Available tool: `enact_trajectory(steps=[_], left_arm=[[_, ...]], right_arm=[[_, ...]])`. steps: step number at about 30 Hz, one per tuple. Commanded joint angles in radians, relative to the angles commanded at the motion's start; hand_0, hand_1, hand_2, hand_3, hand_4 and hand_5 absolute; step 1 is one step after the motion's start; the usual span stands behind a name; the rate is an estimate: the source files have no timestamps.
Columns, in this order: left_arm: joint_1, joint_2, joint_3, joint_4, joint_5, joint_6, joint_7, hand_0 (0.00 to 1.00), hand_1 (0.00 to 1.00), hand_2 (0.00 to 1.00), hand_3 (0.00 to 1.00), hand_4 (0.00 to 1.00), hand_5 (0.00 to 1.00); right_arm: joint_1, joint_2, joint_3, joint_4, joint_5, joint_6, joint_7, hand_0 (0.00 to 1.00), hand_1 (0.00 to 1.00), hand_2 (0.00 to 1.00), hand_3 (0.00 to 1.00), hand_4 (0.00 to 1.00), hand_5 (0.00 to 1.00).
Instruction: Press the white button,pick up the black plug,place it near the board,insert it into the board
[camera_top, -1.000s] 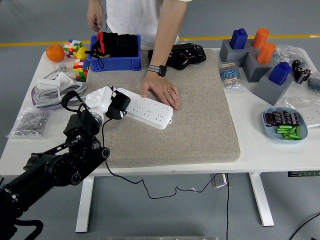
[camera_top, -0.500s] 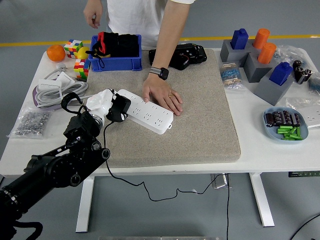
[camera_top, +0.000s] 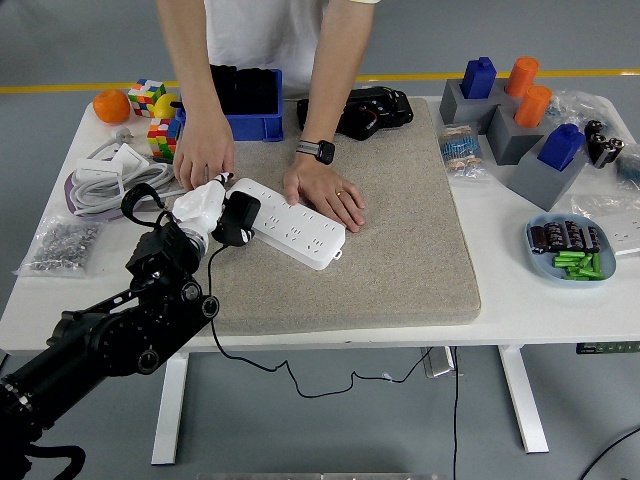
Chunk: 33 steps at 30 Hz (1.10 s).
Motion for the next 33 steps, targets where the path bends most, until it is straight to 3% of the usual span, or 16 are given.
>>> enact_trajectory(steps=[4,5,9,10,17,22,23,24,28,29,33], left_arm=[[0.005,0.003,-0.014,-0.026,0.001,-0.002,-0.007,0.930,0.998,0.998,0.998,0.917,0.120],[0.006,0.003,-0.018,-0.031,0.004,-0.001,-0.009,0.962,0.998,0.998,0.998,0.998,0.432],[0.009,0.006,-0.029,-0.049,0.013,0.001,-0.018,0.962,0.998,0.998,0.998,0.998,0.432],[0.009,0.006,-0.030,-0.052,0.015,0.000,-0.017,0.988,0.998,0.998,0.998,0.998,0.560],[0.024,0.020,-0.043,-0.102,0.037,0.001,-0.027,0.994,0.998,0.998,0.998,0.998,0.576],[0.058,0.076,-0.037,-0.211,0.062,0.062,-0.106,0.994,0.998,0.998,0.998,0.998,0.576],[0.063,0.083,-0.035,-0.221,0.061,0.068,-0.113,0.991,0.998,0.971,0.924,0.998,0.469],[0.071,0.095,-0.030,-0.235,0.060,0.073,-0.119,0.991,0.998,0.971,0.924,0.998,0.469],[0.103,0.136,-0.010,-0.269,0.057,0.074,-0.119,0.991,0.998,0.971,0.924,0.998,0.469],[0.110,0.143,-0.008,-0.273,0.056,0.072,-0.117,0.968,0.961,0.896,0.781,0.922,0.364],[0.140,0.169,0.003,-0.286,0.050,0.069,-0.116,0.968,0.961,0.896,0.781,0.922,0.364]], right_arm=[[0.000,0.001,0.002,-0.001,0.000,0.000,0.000,0.821,0.655,0.649,0.624,0.754,0.486],[0.000,0.001,0.003,-0.001,0.000,0.000,0.000,0.821,0.656,0.649,0.624,0.754,0.485],[0.000,0.002,0.004,0.000,0.000,0.000,0.000,0.821,0.656,0.649,0.624,0.754,0.485],[0.000,0.002,0.004,-0.001,0.000,0.000,0.000,0.821,0.656,0.649,0.624,0.754,0.485],[-0.001,0.004,0.006,0.000,-0.001,0.000,0.000,0.821,0.656,0.649,0.624,0.754,0.485],[-0.001,0.002,0.008,-0.001,-0.003,0.000,0.000,0.821,0.656,0.649,0.624,0.754,0.485],[0.000,0.002,0.009,-0.001,-0.002,0.000,0.000,0.821,0.655,0.649,0.624,0.754,0.485],[0.000,0.002,0.010,0.000,-0.003,0.000,0.000,0.821,0.655,0.649,0.624,0.754,0.485],[0.001,0.002,0.015,-0.001,-0.003,-0.003,0.004,0.821,0.655,0.649,0.624,0.754,0.485],[0.001,0.002,0.016,0.000,-0.003,-0.003,0.005,0.820,0.656,0.649,0.624,0.754,0.485],[0.002,0.001,0.017,-0.001,-0.003,-0.005,0.008,0.820,0.656,0.649,0.624,0.754,0.485]])
